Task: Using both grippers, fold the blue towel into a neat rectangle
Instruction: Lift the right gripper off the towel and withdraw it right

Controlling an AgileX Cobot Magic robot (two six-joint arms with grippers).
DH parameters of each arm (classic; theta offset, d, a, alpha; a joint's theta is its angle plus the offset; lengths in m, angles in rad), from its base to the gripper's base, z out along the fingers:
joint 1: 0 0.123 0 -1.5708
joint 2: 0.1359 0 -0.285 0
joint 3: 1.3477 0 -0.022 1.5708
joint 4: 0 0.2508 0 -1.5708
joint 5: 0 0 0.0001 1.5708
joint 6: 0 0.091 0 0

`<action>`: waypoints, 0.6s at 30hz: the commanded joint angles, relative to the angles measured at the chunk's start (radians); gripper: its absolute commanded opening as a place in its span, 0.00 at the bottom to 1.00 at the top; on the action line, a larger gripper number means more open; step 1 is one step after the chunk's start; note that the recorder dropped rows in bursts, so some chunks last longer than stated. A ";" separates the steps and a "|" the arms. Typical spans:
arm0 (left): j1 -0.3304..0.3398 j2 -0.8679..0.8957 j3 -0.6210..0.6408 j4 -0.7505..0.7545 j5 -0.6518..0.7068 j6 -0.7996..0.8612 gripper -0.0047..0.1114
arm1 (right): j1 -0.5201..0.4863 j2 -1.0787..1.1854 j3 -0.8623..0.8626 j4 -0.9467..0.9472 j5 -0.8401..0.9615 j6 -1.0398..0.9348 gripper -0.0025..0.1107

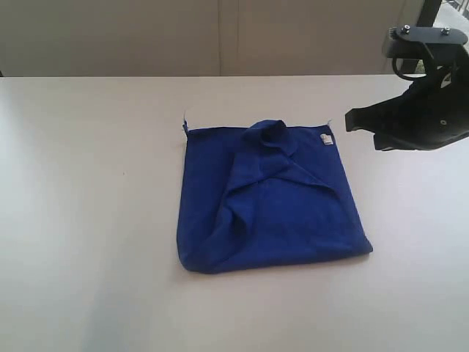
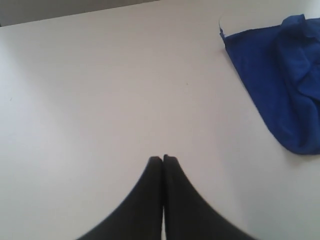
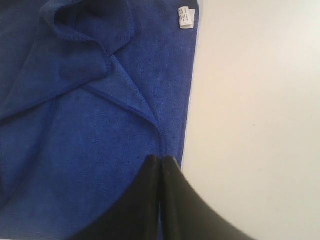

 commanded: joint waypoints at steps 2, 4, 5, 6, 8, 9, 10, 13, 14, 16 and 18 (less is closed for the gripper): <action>0.001 0.040 0.005 -0.015 -0.026 -0.067 0.04 | -0.009 -0.007 0.004 0.002 -0.016 -0.012 0.02; 0.001 0.091 0.005 -0.015 -0.030 -0.067 0.04 | -0.009 -0.007 0.004 0.002 -0.027 -0.012 0.02; 0.001 0.123 0.005 -0.015 -0.037 -0.067 0.04 | -0.009 -0.007 0.004 0.002 -0.038 -0.012 0.02; 0.001 0.150 0.005 -0.015 -0.039 -0.067 0.04 | -0.009 -0.007 0.004 0.002 -0.046 -0.012 0.02; 0.001 0.221 0.005 -0.018 -0.055 -0.067 0.04 | -0.009 -0.007 0.004 0.004 -0.058 -0.012 0.02; 0.001 0.250 0.005 -0.029 -0.063 -0.067 0.04 | -0.009 -0.007 0.004 0.004 -0.062 -0.012 0.02; 0.001 0.287 0.005 -0.046 -0.074 -0.067 0.04 | -0.009 -0.007 0.004 0.004 -0.063 -0.012 0.02; 0.001 0.392 0.005 -0.127 -0.119 -0.043 0.04 | -0.009 -0.007 0.004 0.004 -0.065 -0.012 0.02; 0.001 0.418 0.005 -0.148 -0.134 -0.017 0.04 | -0.009 -0.007 0.004 0.004 -0.065 -0.012 0.02; 0.001 0.490 0.005 -0.208 -0.171 0.059 0.04 | -0.009 -0.001 0.004 0.004 -0.068 -0.012 0.02; 0.001 0.559 0.005 -0.274 -0.198 0.135 0.04 | -0.009 0.009 0.004 0.004 -0.075 -0.012 0.02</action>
